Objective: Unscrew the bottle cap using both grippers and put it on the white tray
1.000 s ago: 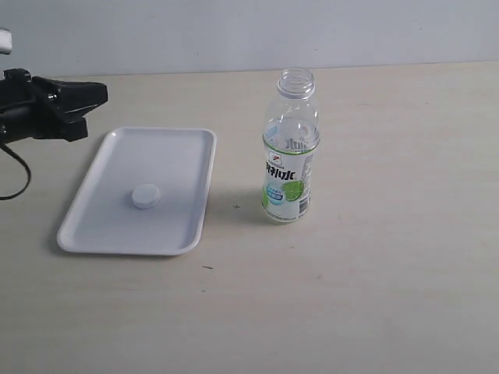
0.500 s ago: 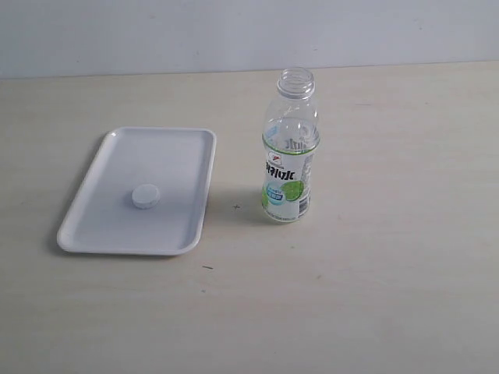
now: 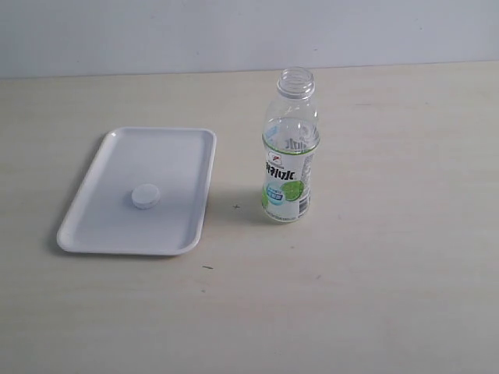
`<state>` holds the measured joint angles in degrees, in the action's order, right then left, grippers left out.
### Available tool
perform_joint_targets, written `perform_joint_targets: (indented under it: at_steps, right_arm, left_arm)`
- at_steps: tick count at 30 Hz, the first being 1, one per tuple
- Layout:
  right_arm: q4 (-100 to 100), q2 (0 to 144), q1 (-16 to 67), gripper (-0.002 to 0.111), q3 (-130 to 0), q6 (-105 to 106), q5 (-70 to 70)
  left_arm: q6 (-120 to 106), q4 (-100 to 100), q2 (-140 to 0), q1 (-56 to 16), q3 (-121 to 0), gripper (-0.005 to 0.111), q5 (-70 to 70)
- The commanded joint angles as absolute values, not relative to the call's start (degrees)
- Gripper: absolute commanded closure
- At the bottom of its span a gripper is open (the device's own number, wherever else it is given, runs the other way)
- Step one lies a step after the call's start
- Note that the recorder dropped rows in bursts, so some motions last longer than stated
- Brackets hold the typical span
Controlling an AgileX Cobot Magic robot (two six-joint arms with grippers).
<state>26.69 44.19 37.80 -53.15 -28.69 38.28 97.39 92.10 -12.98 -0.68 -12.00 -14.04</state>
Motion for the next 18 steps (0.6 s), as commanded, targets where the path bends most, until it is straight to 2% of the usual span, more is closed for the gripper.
perform_joint_targets:
  at_steps: [1, 3, 4, 5, 6, 8, 12, 18]
  right_arm:
    - [26.85, 44.02, 37.38, 0.108, -52.91, -28.68, 37.86]
    - [26.85, 44.02, 37.38, 0.108, -52.91, -28.68, 37.86]
    - [26.85, 44.02, 37.38, 0.108, -52.91, -28.57, 37.86]
    - [26.85, 44.02, 37.38, 0.108, -52.91, -28.57, 37.86]
    - [26.85, 44.02, 37.38, 0.108, -52.91, -28.57, 37.86]
    - [26.85, 44.02, 37.38, 0.108, -52.91, -28.57, 37.86]
    - [26.85, 44.02, 37.38, 0.108, -52.91, -28.57, 37.86]
    - [26.85, 44.02, 37.38, 0.108, -52.91, -28.57, 37.86]
  left_arm:
    - [97.23, 92.6, -12.7, -0.73, -10.82, 0.107, -16.21]
    - [90.95, 85.12, -11.52, -0.58, -9.32, 0.107, -15.55]
    - [75.75, 67.79, -10.59, -0.58, -7.52, 0.107, -14.13]
    - [68.54, 59.61, -10.3, -0.58, -6.67, 0.107, -13.68]
    - [51.94, 40.7, -9.2, -0.58, -5.24, 0.107, -11.35]
    - [34.29, 22.75, -6.97, -0.58, -4.42, 0.107, -4.08]
    - [24.19, 14.87, -3.57, -0.58, -4.09, 0.107, 6.87]
    - [19.74, 14.77, -2.15, -0.58, -0.64, 0.107, 8.04]
